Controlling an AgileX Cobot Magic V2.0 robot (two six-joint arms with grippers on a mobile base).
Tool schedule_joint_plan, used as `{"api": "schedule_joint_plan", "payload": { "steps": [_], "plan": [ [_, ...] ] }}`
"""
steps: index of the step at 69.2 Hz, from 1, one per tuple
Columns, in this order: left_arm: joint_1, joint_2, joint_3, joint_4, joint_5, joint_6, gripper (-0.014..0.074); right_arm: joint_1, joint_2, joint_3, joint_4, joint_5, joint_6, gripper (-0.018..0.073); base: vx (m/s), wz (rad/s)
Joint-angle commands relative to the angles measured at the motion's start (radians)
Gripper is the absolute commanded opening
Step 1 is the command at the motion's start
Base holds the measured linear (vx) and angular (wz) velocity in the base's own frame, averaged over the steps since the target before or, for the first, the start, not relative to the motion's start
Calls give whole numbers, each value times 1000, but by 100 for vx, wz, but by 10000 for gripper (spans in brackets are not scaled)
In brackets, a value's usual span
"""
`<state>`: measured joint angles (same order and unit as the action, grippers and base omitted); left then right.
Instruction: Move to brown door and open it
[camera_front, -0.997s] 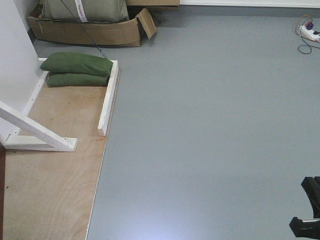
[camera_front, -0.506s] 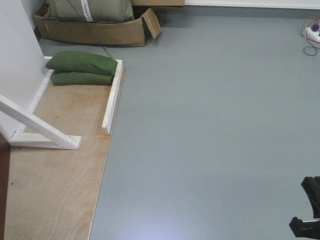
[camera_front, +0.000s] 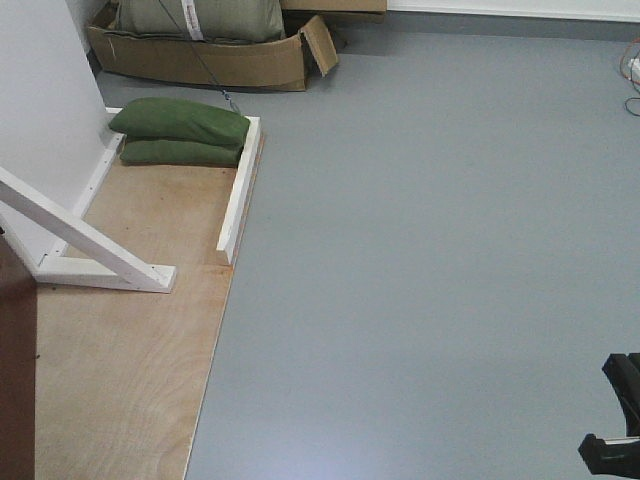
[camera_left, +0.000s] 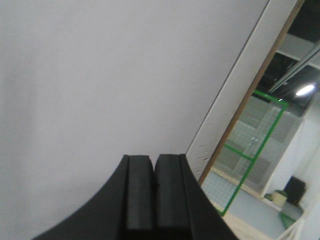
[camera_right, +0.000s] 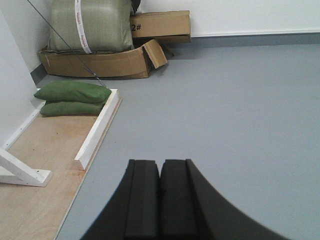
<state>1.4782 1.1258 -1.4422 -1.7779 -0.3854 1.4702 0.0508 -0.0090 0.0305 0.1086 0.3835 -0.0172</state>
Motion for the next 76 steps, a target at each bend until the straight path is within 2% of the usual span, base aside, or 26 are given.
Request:
{"api": "schedule_joint_plan", "payload": {
  "steps": [1,13,27,41,52,63,76],
  "plan": [
    [-39,-45,-38,-55,218,-58,17,-1,-16,2,-5,-81,-11,0,0,0],
    [-39,-98,-38,-55,265,-171,17,-1,-16,2,-5,-81,-11,0,0,0],
    [-39,-141,-38,-56,399,-320,17,-1,-16,2,-5,-81,-11,0,0,0],
    [-39,-167,-38,-55,611,-483,17,-1,-16,2,-5,-81,-11,0,0,0],
    [-39,-188,-38,-55,823,-600,17,-1,-16,2,-5,-81,-11,0,0,0],
    [-39,-197,-38,-55,1010,-681,17,-1,-16,2,-5,-81,-11,0,0,-1],
    [-39,-202,-38,-56,1235,-732,17,-1,-16,2,-5,-81,-11,0,0,0]
  ]
}}
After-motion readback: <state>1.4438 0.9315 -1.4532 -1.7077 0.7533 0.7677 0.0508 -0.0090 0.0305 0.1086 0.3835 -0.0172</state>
